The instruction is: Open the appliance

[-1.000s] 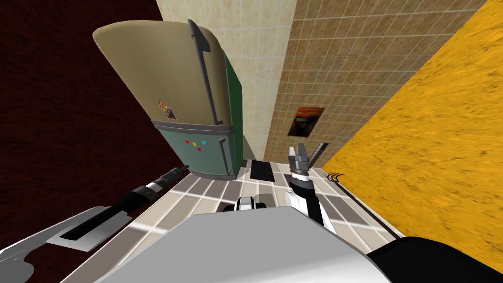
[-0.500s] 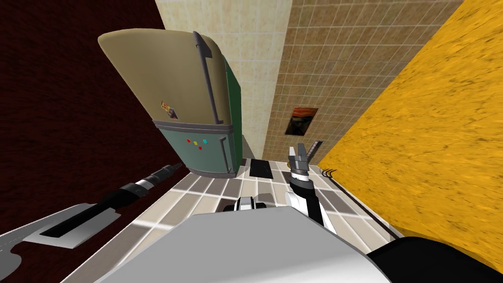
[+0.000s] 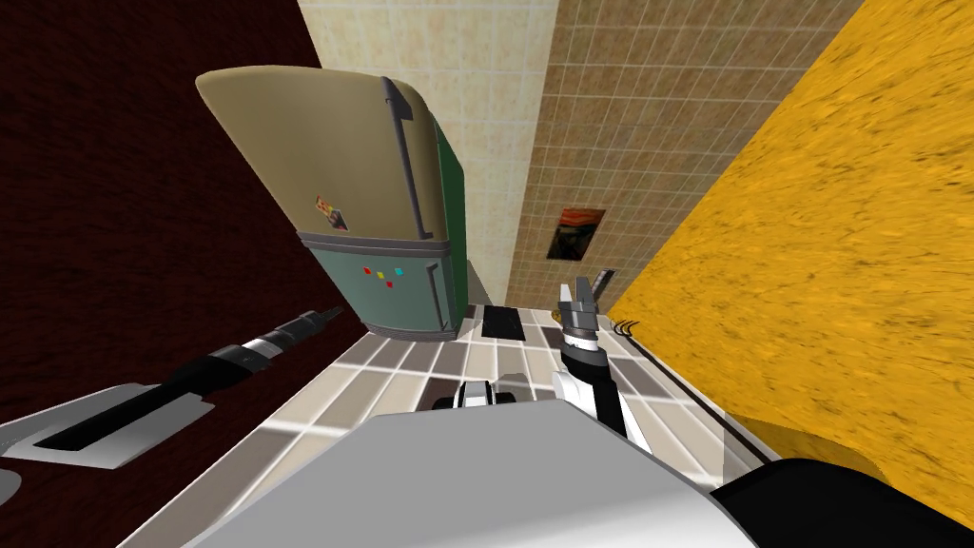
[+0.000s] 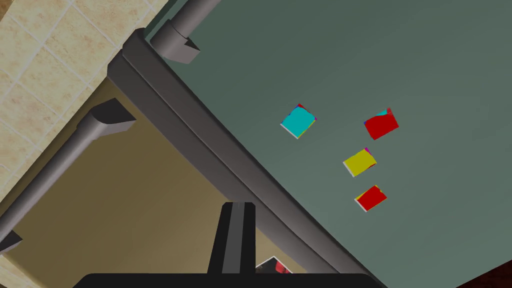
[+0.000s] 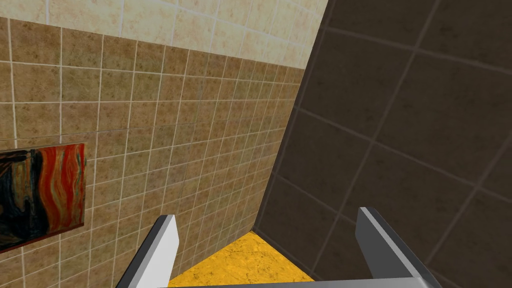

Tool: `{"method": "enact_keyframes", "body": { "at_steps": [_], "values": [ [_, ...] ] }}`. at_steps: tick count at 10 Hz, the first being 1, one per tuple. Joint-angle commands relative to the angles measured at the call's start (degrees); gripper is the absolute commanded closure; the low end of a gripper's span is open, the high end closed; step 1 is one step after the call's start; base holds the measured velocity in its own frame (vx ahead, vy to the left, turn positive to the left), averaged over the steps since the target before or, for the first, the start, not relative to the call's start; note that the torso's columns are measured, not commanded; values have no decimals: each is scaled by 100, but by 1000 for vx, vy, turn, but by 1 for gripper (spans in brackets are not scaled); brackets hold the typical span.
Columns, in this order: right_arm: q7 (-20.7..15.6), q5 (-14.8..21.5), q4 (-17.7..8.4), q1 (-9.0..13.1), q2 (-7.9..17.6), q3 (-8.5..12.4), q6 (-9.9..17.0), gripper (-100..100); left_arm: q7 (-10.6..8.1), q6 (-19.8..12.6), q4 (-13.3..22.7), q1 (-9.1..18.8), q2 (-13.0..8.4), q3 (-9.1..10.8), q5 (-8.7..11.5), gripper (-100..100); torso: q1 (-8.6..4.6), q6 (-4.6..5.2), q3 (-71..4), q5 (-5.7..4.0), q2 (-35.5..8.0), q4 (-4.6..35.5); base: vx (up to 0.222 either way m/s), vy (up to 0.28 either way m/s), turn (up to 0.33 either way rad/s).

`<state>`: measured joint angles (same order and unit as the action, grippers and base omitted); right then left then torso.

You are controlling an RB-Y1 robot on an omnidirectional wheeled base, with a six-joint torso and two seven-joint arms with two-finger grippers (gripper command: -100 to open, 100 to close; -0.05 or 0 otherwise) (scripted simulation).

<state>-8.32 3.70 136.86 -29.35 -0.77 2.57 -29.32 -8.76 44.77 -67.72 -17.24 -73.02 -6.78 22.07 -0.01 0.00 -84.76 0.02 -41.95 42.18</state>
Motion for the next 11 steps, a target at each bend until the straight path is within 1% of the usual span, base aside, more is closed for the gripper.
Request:
{"method": "enact_keyframes", "body": {
  "at_steps": [1,2,3,4,6,7,8,9,11],
  "values": [
    [0,0,0,-1,0,0,0,0,-148,332,521,369,-289,-245,265,100,1,2,-9,-1,11,-4,-153,2,-126],
    [0,0,0,1,0,0,0,0,-148,491,746,395,-483,-245,331,100,-1,6,22,-4,-48,11,-218,-2,-123],
    [0,0,0,2,0,0,0,0,-148,602,745,395,-514,-245,331,100,-4,-4,48,-3,-77,24,-130,3,-5],
    [0,0,0,1,0,0,0,0,-148,602,791,395,-514,-245,331,100,2,-5,32,-2,-48,17,-39,8,25],
    [0,0,0,-1,0,0,0,0,-148,602,1115,395,-514,-245,331,100,3,2,-8,1,9,-4,16,0,1],
    [0,0,1,-1,0,0,0,0,-161,620,1060,436,-502,-273,311,100,2,1,-2,-1,-1,-1,10,1,1],
    [0,0,1,-1,0,0,0,0,-14,527,1189,533,-335,-244,179,-100,-1,1,12,-2,-24,6,89,-68,-146],
    [0,0,0,-1,0,-1,0,0,21,502,1214,553,-295,-235,150,-100,-22,7,9,-6,-13,5,154,-108,-137],
    [0,0,1,-3,-1,-1,-1,0,230,352,1364,676,-53,-186,-28,-100,-18,2,5,-8,-11,3,190,-129,-136]
  ]
}}
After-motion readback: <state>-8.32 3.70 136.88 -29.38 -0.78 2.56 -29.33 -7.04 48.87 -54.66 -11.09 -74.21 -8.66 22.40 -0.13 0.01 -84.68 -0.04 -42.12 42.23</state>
